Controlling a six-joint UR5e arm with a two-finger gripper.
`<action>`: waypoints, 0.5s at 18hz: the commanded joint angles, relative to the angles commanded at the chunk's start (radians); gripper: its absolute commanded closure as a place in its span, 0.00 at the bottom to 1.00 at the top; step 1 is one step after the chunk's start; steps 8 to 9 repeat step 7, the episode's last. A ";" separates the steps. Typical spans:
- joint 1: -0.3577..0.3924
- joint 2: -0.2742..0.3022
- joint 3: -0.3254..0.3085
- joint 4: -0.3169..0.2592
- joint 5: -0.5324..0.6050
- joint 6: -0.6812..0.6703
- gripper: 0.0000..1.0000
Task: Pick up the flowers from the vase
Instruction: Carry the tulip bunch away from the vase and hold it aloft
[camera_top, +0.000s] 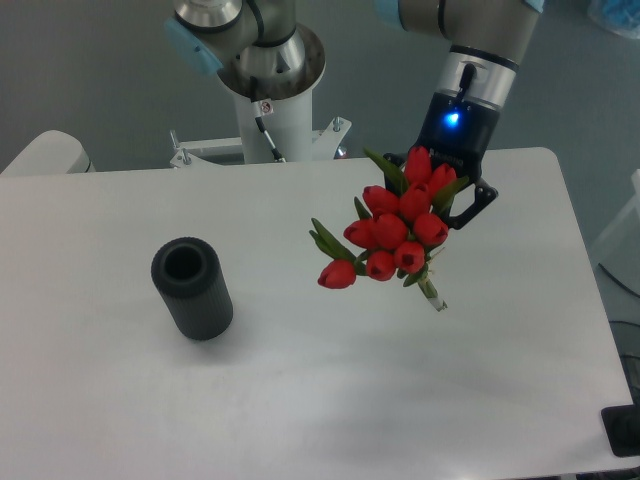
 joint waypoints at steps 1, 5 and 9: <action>-0.002 0.000 0.005 -0.002 0.000 0.000 0.64; -0.005 -0.002 0.003 -0.002 0.002 0.000 0.64; -0.006 -0.002 0.002 0.000 0.002 0.000 0.64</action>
